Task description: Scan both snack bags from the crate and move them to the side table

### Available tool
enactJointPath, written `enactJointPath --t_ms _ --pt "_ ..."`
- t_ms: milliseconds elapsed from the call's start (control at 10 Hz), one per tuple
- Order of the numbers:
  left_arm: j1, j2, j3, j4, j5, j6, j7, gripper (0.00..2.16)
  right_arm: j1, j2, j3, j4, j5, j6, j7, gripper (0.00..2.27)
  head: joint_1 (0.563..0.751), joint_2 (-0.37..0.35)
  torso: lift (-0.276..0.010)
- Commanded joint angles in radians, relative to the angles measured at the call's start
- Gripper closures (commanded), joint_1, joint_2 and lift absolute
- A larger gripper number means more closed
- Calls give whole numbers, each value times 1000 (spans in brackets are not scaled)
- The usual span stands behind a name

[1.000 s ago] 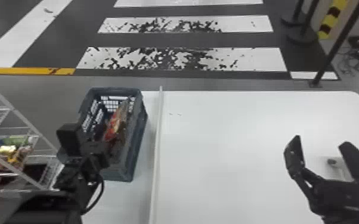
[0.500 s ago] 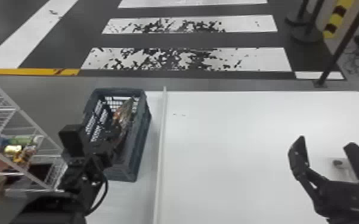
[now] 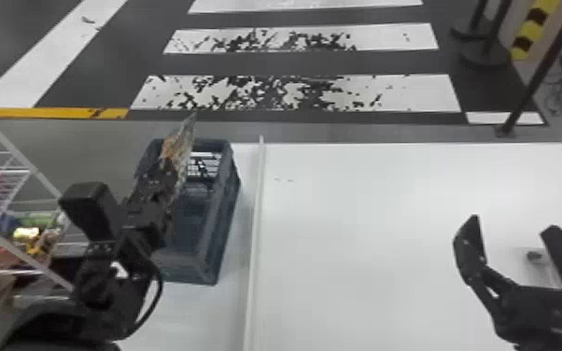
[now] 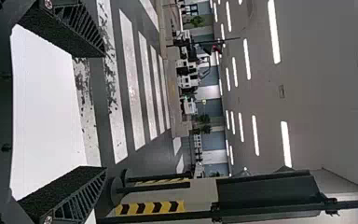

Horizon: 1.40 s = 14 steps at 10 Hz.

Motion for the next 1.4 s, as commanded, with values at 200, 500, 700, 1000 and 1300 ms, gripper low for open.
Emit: enactJointPath --t_ms 200,500,700,1000,1300 --pt "70 -1 4 -206 46 13 -18 2138 8 1 6 -5 -3 -3 -9 60 695 106 -29" --pt "93 -27 -4 -290 135 81 -93 2138 17 1 -33 -6 3 -9 -31 60 695 55 -29" --pt "97 -42 7 -342 290 225 -222 2138 13 1 -56 -8 -8 -6 -41 56 695 -18 -29" --pt "94 -75 -2 -373 401 338 -334 2138 3 1 -68 -8 -20 -9 -45 49 695 -137 -29" --pt "57 -84 -58 -318 444 397 -397 2138 -9 1 -76 -6 -31 -6 -45 49 695 -223 -29"
